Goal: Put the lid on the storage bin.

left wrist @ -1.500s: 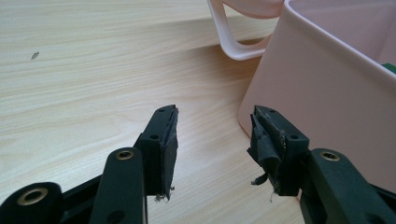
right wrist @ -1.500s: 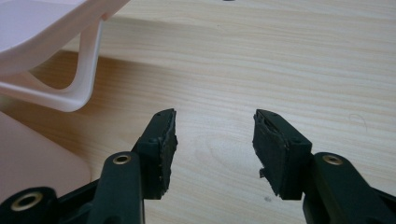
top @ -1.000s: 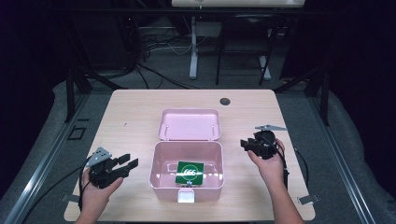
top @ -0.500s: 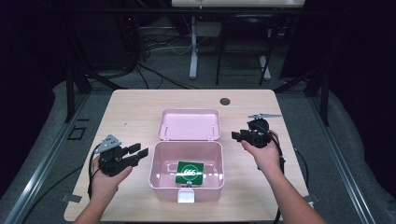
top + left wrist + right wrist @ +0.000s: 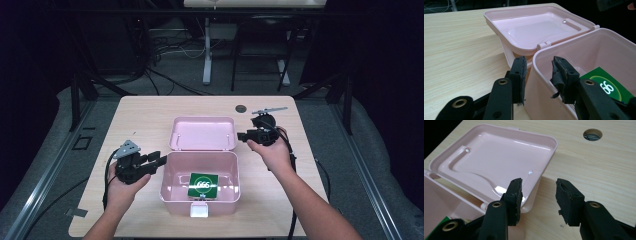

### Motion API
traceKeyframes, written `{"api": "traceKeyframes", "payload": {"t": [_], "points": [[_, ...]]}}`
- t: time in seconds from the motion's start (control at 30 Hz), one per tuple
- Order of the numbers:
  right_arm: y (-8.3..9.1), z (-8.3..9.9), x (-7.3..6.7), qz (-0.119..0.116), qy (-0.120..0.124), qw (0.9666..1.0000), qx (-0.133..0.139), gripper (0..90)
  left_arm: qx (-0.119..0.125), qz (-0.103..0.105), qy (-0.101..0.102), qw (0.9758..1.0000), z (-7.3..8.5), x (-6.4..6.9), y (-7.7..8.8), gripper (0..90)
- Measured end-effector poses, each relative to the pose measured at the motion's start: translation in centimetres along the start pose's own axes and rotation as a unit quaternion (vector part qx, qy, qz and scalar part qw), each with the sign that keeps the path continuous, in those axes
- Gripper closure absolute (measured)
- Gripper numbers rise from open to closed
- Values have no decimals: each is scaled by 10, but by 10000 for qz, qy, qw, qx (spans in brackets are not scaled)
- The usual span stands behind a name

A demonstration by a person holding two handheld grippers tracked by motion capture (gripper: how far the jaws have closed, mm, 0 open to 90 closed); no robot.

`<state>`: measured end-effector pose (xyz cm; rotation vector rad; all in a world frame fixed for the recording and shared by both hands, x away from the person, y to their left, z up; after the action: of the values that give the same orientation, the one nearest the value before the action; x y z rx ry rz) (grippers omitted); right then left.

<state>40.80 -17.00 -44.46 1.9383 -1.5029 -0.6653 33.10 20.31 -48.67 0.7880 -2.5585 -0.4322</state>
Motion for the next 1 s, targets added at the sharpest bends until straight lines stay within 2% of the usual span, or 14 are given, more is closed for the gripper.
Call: {"api": "traceKeyframes", "payload": {"t": [0.17,0.2,0.37,0.43,0.67,0.83,0.87,1.0], "points": [[-5,-6,-3,64,43,10000,-48,558,-5,-12,41,10000,1,-2,-4,652],[-9,-9,-5,75,26,9999,-93,558,-47,3,99,9999,2,-2,-6,659],[-17,-14,-8,93,-29,9999,-120,557,-72,33,91,9999,4,-2,-10,686],[-25,-18,-9,172,-32,9996,-207,557,-74,47,80,9999,5,-1,-11,700],[-41,-27,-10,264,-218,9989,-332,561,-83,56,13,9999,6,0,-13,721],[-50,-31,-11,354,-266,9983,-388,565,-82,50,-9,10000,6,0,-13,723],[-55,-33,-10,344,-367,9979,-404,568,-83,56,-19,9999,6,0,-13,723],[-67,-34,-9,426,-427,9968,-530,574,-64,50,-19,10000,7,0,-13,724]]}}
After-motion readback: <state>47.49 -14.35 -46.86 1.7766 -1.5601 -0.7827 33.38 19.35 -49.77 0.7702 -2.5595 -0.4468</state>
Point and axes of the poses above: each handheld gripper's, and its own axes: y roughly backward along the jaws, z roughly out of its underside, x roughly to its right, the point moved 1 cm from there along -y, roughly forward along the jaws, and after that the axes turned 15 degrees about z, right-handed, at the moved point
